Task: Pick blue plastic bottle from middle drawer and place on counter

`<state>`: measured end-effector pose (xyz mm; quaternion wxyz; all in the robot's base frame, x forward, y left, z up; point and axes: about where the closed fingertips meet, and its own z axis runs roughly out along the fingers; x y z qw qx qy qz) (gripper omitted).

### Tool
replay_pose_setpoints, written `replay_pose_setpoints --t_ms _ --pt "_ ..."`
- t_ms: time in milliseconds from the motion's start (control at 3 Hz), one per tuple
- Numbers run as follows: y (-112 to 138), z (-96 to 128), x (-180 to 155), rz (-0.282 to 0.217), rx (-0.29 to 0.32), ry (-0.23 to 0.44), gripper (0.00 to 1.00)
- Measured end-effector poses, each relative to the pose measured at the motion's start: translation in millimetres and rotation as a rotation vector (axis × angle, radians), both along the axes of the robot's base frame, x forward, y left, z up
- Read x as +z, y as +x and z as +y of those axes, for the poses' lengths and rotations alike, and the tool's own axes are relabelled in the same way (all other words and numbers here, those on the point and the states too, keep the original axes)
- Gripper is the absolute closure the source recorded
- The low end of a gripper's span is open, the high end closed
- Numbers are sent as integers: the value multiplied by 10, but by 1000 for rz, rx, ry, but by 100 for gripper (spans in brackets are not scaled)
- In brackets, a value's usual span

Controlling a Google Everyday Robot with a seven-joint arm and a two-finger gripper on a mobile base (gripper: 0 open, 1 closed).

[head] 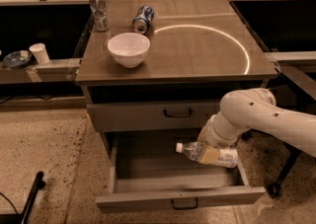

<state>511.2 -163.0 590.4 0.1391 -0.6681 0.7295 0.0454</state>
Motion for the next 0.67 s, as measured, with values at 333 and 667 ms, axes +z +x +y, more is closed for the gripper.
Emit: replay_pose_setpoints --t_ms 333,667 --pt "-159 9 388 -37 75 -24 100" --pt "-223 -23 1414 -152 190 -117 100"
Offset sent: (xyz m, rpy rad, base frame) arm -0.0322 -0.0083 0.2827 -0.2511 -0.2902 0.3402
